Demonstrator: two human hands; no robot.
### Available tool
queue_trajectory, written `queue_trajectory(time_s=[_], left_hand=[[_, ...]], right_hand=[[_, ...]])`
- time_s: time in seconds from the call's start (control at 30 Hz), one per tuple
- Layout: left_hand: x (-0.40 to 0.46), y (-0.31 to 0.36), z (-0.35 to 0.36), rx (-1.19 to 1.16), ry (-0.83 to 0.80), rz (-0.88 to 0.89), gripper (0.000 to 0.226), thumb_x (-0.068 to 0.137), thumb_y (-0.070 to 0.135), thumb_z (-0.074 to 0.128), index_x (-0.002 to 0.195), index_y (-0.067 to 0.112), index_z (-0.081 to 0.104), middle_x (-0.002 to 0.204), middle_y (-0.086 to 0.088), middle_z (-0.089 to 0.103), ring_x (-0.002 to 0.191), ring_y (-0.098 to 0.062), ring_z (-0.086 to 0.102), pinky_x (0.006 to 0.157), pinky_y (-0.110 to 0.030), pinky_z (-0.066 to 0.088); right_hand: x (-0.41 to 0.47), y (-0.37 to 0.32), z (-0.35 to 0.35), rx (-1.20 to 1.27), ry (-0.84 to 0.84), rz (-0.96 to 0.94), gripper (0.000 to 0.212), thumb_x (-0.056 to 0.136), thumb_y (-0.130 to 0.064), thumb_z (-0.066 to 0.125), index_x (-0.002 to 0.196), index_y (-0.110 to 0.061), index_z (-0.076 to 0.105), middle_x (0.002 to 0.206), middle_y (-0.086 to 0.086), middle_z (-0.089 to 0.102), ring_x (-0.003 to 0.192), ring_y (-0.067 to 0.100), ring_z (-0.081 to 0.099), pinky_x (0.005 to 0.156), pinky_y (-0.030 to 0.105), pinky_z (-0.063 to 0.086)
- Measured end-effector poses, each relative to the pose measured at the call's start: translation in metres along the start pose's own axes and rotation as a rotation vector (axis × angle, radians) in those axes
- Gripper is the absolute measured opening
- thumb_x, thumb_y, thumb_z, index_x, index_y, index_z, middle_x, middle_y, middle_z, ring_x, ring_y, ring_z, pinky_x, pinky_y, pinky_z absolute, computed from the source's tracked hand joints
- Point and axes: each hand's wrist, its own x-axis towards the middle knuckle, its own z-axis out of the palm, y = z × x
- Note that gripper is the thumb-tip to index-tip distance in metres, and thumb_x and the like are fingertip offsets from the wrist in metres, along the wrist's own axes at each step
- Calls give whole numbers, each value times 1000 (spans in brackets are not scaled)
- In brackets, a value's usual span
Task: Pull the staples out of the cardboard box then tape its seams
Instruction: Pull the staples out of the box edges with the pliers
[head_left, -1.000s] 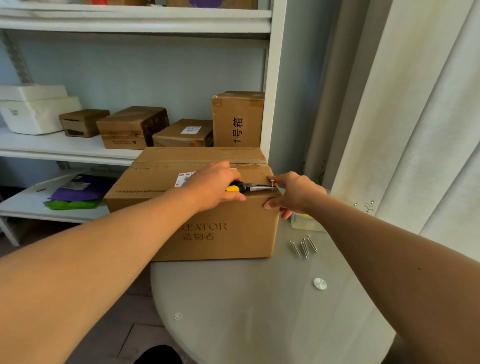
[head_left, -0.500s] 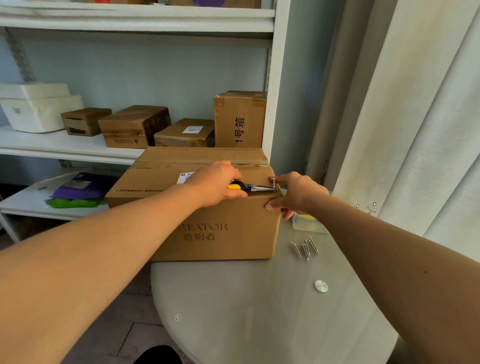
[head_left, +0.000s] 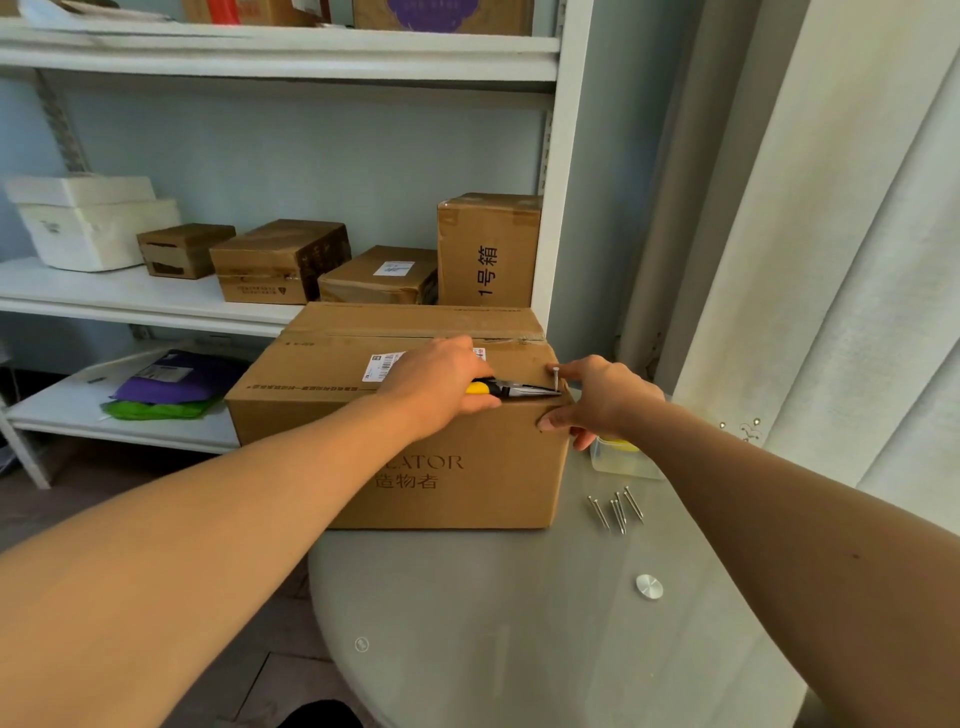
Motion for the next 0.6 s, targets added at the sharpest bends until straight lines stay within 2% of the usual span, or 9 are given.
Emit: queue_trajectory(time_s=[0.27, 0.43, 0.6], left_hand=[[-1, -4, 0, -148, 1, -39, 40, 90, 43, 56, 125, 23, 60, 102, 1, 50, 95, -15, 46, 78, -29, 41], [-2, -3, 1, -31, -30, 1, 42, 90, 48, 54, 125, 26, 59, 106, 0, 50, 102, -18, 46, 80, -32, 44], [3, 0, -2, -66, -43, -29, 43, 90, 44, 57, 127, 24, 59, 105, 0, 49, 100, -18, 47, 78, -31, 43]], right_hand=[[-3, -2, -2, 9, -16, -19, 77, 77, -44, 74, 143, -31, 35, 97, -1, 69, 70, 12, 71, 83, 39, 57], [-3, -2, -3, -7, -11, -27, 76, 78, -45, 73, 142, -29, 36, 96, -3, 69, 68, 10, 71, 85, 38, 56], [-2, -1, -3, -27, -16, -37, 76, 79, -45, 73, 143, -31, 35, 97, -2, 68, 68, 10, 70, 84, 37, 56]])
